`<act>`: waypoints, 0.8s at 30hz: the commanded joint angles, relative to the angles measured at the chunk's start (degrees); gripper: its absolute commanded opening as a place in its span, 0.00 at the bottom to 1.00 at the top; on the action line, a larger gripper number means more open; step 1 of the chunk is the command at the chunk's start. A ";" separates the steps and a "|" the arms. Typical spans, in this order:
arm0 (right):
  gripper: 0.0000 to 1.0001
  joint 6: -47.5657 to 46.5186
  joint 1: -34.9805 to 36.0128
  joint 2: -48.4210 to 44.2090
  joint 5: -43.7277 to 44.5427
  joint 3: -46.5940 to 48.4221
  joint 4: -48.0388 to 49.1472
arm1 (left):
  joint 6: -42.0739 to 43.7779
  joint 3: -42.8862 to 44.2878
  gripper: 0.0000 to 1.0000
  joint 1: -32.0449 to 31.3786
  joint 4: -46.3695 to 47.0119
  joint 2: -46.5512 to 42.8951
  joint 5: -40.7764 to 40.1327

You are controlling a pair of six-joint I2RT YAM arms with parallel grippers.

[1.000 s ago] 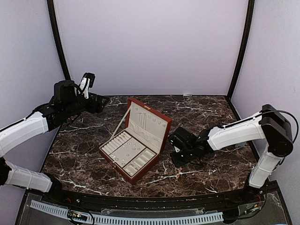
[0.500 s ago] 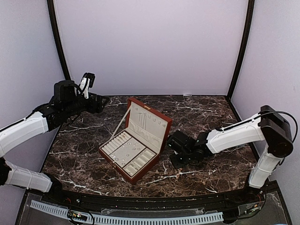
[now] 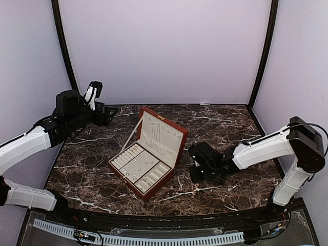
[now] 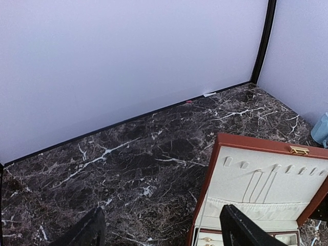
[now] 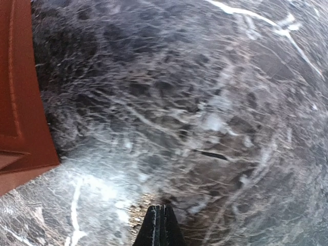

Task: Organize the mixed jewelry
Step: Adjust the necklace at the center of the board.

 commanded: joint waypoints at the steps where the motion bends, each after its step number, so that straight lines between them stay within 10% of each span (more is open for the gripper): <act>1: 0.00 0.95 -2.31 -4.18 -0.37 -3.76 3.83 | 3.42 -2.79 0.80 -0.82 6.09 -3.74 3.74; 24: 0.00 -1.07 -9.17 -18.33 -5.77 -12.24 9.86 | -5.67 -1.33 0.78 -30.97 30.87 19.40 2.91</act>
